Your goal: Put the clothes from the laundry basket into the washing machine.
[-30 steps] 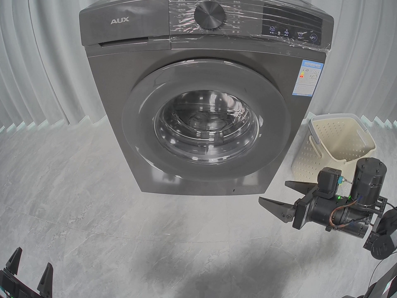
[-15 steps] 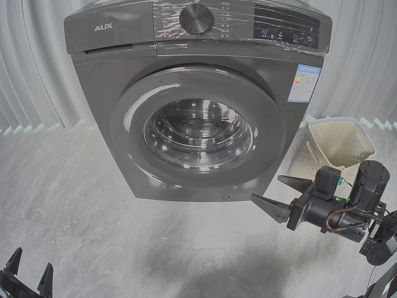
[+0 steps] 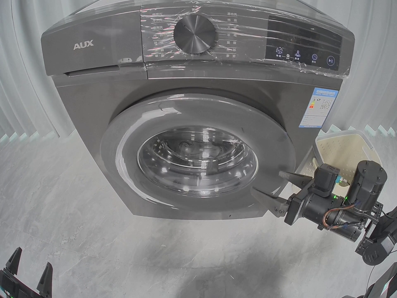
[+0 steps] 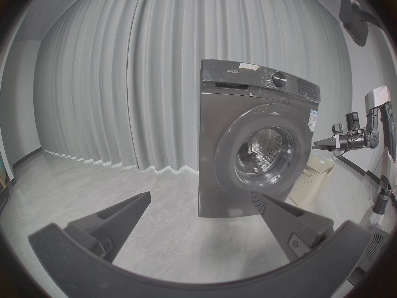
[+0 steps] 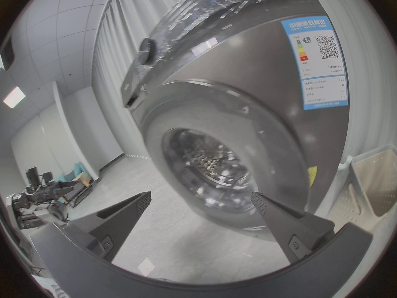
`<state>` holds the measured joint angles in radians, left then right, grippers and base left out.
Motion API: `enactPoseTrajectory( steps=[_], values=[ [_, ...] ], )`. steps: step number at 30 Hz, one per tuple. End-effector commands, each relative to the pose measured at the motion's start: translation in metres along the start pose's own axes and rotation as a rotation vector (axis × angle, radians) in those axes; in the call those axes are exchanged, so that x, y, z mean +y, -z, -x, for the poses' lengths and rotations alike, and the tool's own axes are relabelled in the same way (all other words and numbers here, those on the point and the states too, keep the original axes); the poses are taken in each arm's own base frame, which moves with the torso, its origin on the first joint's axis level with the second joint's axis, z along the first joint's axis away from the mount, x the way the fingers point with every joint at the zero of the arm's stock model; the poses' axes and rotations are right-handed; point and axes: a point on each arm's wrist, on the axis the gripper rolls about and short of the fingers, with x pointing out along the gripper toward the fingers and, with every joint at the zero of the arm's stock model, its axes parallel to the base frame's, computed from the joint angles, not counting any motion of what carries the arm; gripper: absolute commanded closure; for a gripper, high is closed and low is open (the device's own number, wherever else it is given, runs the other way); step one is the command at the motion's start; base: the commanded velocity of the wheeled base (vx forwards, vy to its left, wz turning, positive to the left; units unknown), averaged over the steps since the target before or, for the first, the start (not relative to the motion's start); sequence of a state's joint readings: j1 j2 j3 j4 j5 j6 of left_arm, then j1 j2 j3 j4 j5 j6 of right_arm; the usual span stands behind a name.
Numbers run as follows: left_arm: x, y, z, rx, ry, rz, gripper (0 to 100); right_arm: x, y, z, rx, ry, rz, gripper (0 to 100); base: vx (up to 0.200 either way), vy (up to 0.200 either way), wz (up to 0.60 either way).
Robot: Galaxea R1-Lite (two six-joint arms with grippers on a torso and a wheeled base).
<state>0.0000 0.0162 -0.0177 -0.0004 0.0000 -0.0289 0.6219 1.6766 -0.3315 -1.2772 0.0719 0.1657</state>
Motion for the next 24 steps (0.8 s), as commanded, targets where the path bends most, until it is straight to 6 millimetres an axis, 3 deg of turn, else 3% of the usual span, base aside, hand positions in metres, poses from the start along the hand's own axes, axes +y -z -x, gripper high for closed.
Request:
enactPoseTrajectory(
  steps=[1, 8, 18, 24],
  values=[
    [0.0, 0.005, 0.0, 0.003, -0.002, 0.002, 0, 0.001, -0.004, -0.003, -0.029, 0.005, 0.002, 0, 0.0, 0.0, 0.0],
    [0.0, 0.005, 0.0, 0.003, -0.002, 0.002, 0, 0.001, -0.018, -0.013, -0.154, 0.045, 0.01, 0, 0.0, 0.0, 0.0],
    [0.0, 0.005, 0.0, 0.003, -0.002, 0.005, 0, 0.003, -0.018, -0.012, -0.157, 0.046, 0.008, 0, 0.0, 0.0, 0.0],
    [0.0, 0.005, 0.0, 0.003, -0.002, 0.006, 0, -0.001, -0.028, -0.016, -0.209, 0.101, 0.002, 0, 0.0, 0.0, 0.0]
  ],
)
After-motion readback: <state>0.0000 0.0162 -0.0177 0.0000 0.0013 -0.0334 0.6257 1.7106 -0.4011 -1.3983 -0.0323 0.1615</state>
